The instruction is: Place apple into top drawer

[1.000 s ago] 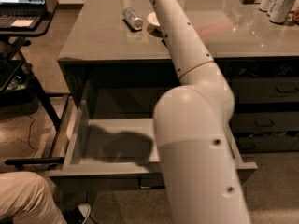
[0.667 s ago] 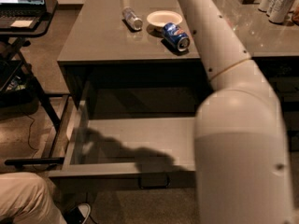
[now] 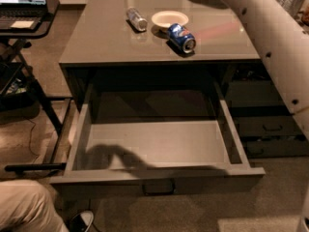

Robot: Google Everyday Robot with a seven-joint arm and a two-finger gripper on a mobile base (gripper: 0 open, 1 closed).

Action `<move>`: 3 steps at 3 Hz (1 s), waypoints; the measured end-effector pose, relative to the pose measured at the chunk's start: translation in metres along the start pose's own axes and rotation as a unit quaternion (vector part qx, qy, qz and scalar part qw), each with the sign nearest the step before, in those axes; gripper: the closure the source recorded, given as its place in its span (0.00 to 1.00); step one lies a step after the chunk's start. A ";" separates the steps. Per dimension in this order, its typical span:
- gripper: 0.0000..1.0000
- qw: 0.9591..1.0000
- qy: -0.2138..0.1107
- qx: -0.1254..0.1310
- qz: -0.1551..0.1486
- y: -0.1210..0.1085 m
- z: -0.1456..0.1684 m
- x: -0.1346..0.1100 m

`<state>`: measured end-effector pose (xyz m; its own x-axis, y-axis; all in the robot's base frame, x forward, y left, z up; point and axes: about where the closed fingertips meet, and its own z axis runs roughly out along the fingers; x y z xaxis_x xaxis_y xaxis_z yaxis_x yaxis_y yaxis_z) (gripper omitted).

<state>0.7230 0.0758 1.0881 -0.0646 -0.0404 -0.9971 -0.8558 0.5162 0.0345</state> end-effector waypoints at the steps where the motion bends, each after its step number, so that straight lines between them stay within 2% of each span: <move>1: 1.00 0.999 0.032 0.002 0.010 0.000 -0.008 0.040; 2: 1.00 0.999 0.032 0.001 0.010 0.000 -0.008 0.041; 3: 1.00 0.999 0.036 -0.031 0.015 0.021 0.020 0.062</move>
Offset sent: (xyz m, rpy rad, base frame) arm -0.0065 -0.0113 -0.0392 -0.0440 0.0499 -0.0060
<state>0.7109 0.1010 1.0258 -0.1263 -0.0884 -0.9880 -0.8826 0.4647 0.0713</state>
